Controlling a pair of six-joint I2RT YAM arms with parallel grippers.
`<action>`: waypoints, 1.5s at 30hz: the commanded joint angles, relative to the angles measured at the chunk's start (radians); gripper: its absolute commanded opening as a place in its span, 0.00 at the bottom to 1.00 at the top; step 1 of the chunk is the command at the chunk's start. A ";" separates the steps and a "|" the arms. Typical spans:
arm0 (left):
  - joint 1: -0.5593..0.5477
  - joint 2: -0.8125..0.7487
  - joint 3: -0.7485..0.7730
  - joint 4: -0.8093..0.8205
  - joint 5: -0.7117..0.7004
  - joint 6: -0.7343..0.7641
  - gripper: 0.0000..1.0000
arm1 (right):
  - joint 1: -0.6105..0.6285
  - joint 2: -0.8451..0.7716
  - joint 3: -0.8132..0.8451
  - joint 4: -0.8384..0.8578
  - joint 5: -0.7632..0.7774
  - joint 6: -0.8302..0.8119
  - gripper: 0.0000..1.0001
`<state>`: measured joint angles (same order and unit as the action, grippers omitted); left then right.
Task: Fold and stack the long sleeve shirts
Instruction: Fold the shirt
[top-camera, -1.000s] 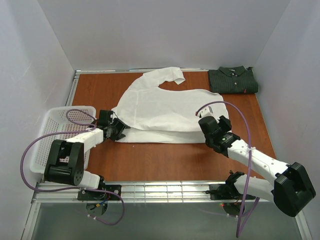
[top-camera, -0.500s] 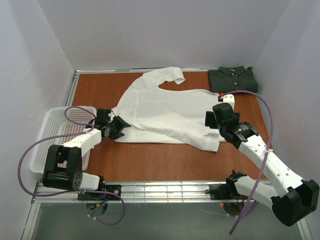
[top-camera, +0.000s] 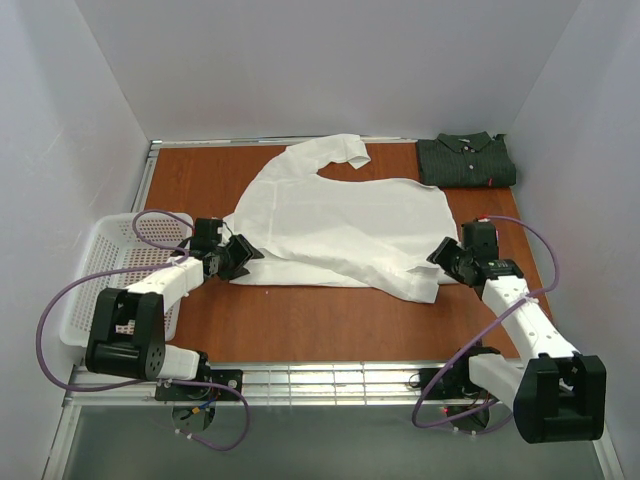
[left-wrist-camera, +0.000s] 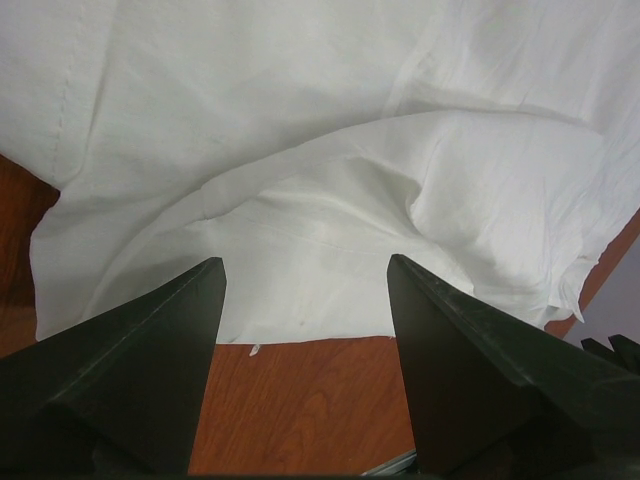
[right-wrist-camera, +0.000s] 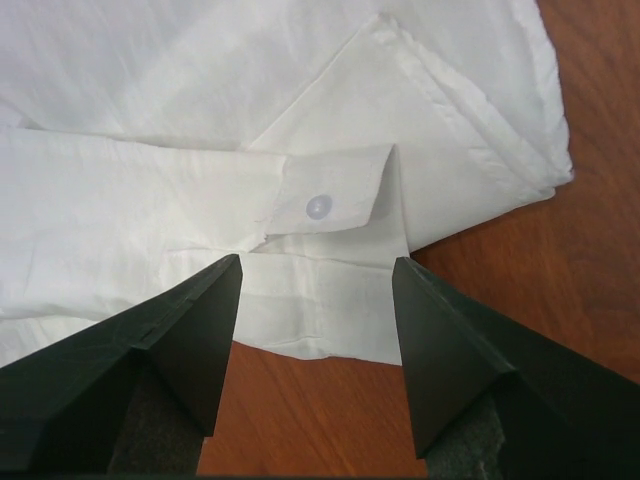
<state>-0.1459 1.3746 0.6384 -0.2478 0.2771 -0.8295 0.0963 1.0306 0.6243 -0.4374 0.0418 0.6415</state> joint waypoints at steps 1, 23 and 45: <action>0.005 0.004 -0.005 -0.010 0.016 0.030 0.63 | -0.017 0.022 -0.044 0.135 -0.077 0.133 0.56; 0.005 0.003 -0.019 -0.007 0.016 0.029 0.63 | -0.087 0.132 -0.198 0.428 -0.089 0.284 0.34; 0.005 -0.003 -0.032 -0.008 -0.015 0.007 0.63 | -0.087 0.164 0.000 0.388 0.000 0.043 0.01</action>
<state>-0.1459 1.3823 0.6140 -0.2543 0.2768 -0.8207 0.0132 1.1641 0.5842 -0.0502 0.0181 0.7425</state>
